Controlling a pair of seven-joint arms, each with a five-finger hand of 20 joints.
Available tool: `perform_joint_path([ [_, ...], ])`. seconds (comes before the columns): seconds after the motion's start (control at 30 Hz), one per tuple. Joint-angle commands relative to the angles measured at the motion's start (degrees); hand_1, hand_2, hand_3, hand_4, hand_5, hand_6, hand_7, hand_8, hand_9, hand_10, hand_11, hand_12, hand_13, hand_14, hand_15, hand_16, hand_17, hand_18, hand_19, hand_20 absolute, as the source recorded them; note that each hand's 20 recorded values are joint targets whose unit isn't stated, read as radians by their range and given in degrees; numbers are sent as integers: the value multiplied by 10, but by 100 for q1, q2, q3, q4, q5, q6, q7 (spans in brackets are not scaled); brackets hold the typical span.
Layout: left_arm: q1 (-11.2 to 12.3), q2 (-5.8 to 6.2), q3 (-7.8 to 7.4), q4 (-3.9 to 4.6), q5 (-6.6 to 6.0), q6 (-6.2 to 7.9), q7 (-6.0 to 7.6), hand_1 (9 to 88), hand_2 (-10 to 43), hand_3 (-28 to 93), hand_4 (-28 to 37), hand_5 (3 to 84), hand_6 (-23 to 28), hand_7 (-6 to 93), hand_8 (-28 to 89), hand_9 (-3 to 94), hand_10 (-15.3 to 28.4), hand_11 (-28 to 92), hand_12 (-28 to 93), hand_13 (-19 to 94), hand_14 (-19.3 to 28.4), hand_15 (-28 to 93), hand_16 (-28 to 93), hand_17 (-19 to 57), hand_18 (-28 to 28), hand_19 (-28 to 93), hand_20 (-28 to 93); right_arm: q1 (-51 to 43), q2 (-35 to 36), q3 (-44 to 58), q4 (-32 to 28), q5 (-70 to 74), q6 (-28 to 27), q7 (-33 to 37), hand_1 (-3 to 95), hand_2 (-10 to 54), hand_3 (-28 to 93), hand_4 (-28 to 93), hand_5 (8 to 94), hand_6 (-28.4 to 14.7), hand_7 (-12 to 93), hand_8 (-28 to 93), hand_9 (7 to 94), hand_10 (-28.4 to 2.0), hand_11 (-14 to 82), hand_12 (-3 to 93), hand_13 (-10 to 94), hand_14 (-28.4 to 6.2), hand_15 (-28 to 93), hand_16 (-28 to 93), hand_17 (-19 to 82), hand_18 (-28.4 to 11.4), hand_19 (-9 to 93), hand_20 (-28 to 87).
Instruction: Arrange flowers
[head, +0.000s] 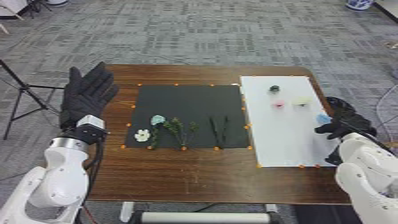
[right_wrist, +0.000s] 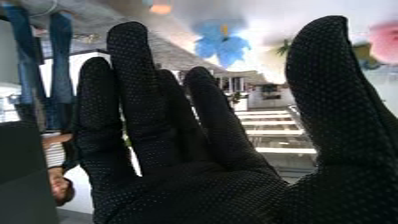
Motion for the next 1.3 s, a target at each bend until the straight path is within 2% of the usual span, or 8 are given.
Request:
perform_joint_path([
  [0.03, 110, -54, -8, -60, -66, 40, 37, 345, 205, 431, -283, 420, 79, 71, -81, 296, 132, 155, 52, 207, 109, 148, -59, -77, 132, 350, 64, 542, 31, -231, 437, -46, 189, -20, 331, -95, 733, -282, 416, -95, 63, -88, 380, -155, 88, 111, 513, -132, 499, 172, 268, -214, 754, 297],
  [0.17, 121, -61, -30, -62, -99, 31, 44, 334, 204, 450, -283, 420, 79, 72, -81, 294, 133, 157, 54, 210, 114, 153, -56, -79, 134, 355, 65, 665, 54, -297, 515, 30, 18, 46, 379, -95, 740, -281, 436, -75, 92, -100, 406, -137, 109, 103, 538, -123, 496, 168, 276, -209, 760, 291],
  [0.33, 173, -80, -75, -88, -99, 25, 46, 325, 202, 471, -283, 422, 81, 74, -81, 295, 133, 158, 54, 212, 117, 155, -56, -79, 134, 356, 63, 572, 30, -290, 486, -29, -1, -4, 441, -95, 759, -281, 538, -34, 132, -122, 516, -98, 130, 104, 595, -104, 475, 184, 285, -207, 767, 297],
  [0.47, 188, -88, -109, -95, -119, 13, 53, 306, 198, 506, -283, 422, 81, 75, -81, 296, 133, 161, 54, 213, 120, 156, -56, -79, 135, 357, 63, 543, 39, -369, 535, -129, 135, -62, 476, -95, 746, -282, 589, -9, 151, -129, 569, -96, 137, 111, 618, -95, 470, 200, 294, -204, 766, 305],
  [0.63, 219, -122, -176, -100, -148, -4, 57, 293, 195, 533, -283, 423, 81, 74, -81, 297, 133, 163, 53, 215, 121, 158, -55, -79, 135, 356, 63, 501, 60, -490, 592, -306, 400, -184, 511, -95, 709, -283, 633, 6, 174, -134, 627, -95, 136, 129, 635, -77, 434, 307, 298, -202, 761, 326],
  [0.73, 254, -129, -228, -113, -153, 16, 82, 294, 194, 535, -283, 423, 82, 75, -81, 297, 133, 164, 53, 215, 121, 158, -55, -79, 136, 356, 63, 477, 76, -570, 640, -425, 693, -240, 553, -95, 666, -282, 683, 8, 201, -52, 674, -92, 145, 145, 651, -64, 418, 357, 304, -200, 759, 342],
  [0.9, 308, -174, -316, -118, -162, 31, 67, 297, 194, 531, -283, 423, 82, 74, -82, 297, 133, 163, 52, 217, 121, 158, -56, -80, 136, 356, 63, 379, 87, -566, 636, -549, 1266, -291, 586, -91, 648, -283, 763, 22, 278, -19, 814, -77, 60, 317, 682, -56, 412, 408, 321, -199, 766, 373],
  [1.3, 460, -258, -437, -159, -186, 35, 74, 298, 194, 526, -283, 421, 81, 71, -82, 298, 133, 162, 52, 216, 121, 155, -55, -80, 137, 357, 63, 440, 167, -702, -259, -659, 2042, -638, 584, -89, 664, -283, 782, 15, 274, -5, 828, -76, 50, 327, 690, -51, 416, 412, 328, -199, 771, 385],
])
